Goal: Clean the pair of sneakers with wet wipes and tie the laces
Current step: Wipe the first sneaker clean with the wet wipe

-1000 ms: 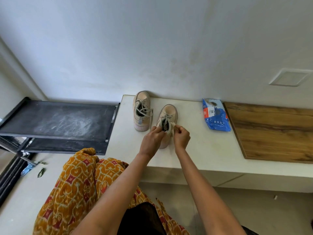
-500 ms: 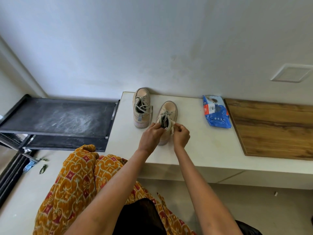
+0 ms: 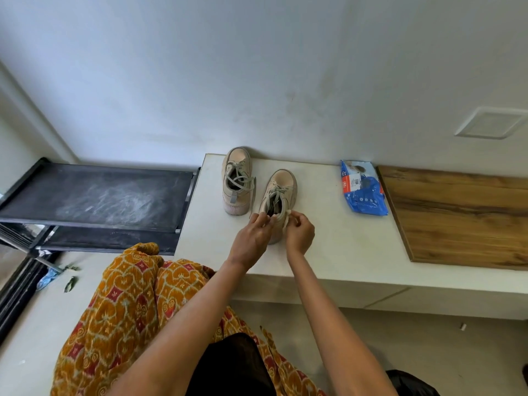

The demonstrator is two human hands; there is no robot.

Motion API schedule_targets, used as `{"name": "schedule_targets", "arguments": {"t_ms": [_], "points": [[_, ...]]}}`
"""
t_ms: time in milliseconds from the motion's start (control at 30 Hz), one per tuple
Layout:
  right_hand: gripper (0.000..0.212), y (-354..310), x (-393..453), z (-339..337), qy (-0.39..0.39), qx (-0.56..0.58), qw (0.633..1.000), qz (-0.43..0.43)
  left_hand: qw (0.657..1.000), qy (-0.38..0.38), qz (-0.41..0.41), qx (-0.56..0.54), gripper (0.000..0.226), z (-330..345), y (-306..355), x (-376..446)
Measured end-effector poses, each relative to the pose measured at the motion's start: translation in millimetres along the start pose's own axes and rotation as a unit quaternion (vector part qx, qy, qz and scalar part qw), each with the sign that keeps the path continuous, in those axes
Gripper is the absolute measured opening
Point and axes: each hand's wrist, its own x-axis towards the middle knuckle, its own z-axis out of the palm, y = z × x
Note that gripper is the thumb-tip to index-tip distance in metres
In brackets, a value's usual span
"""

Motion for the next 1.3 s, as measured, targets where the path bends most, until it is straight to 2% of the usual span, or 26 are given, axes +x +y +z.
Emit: {"name": "schedule_targets", "arguments": {"t_ms": [167, 300, 500, 567, 700, 867, 967, 1067, 1200, 1300], "points": [[0.019, 29, -36, -7, -0.023, 0.001, 0.999, -0.040, 1.000, 0.002, -0.005, -0.027, 0.042, 0, -4, 5], [0.017, 30, -20, -11, -0.030, -0.038, 0.999, -0.018, 0.999, -0.010, -0.013, -0.049, 0.022, -5, -8, 14], [0.017, -18, 0, -4, -0.002, -0.012, 0.999, -0.043, 0.973, 0.013, -0.135, -0.188, 0.010, -6, -16, 22], [0.017, -17, -14, -2, 0.006, 0.015, 0.998, -0.055, 0.962, 0.031, -0.173, -0.209, 0.009, -5, -12, 22], [0.015, 8, -41, -12, -0.007, 0.014, 0.998, -0.069, 0.956, 0.040, -0.191, -0.220, 0.009, 0, 8, 27], [0.014, 9, -4, -29, 0.017, -0.011, 1.000, -0.014, 0.979, 0.013, -0.126, -0.159, 0.012, 5, 19, 33], [0.014, -10, 13, -27, 0.006, -0.003, 0.999, -0.033, 0.994, 0.014, -0.044, -0.098, 0.005, 5, 16, 26], [0.016, -17, -2, -22, 0.030, 0.030, 0.998, -0.041, 0.997, 0.010, 0.010, -0.080, 0.016, 3, 11, 22], [0.022, 14, -39, -23, 0.016, 0.011, 0.998, -0.068, 0.995, 0.008, 0.019, -0.100, 0.024, 1, 2, 21], [0.023, 26, -41, -23, 0.004, -0.012, 0.999, -0.046, 0.995, -0.016, 0.037, -0.091, 0.022, -1, -3, 23]]}}
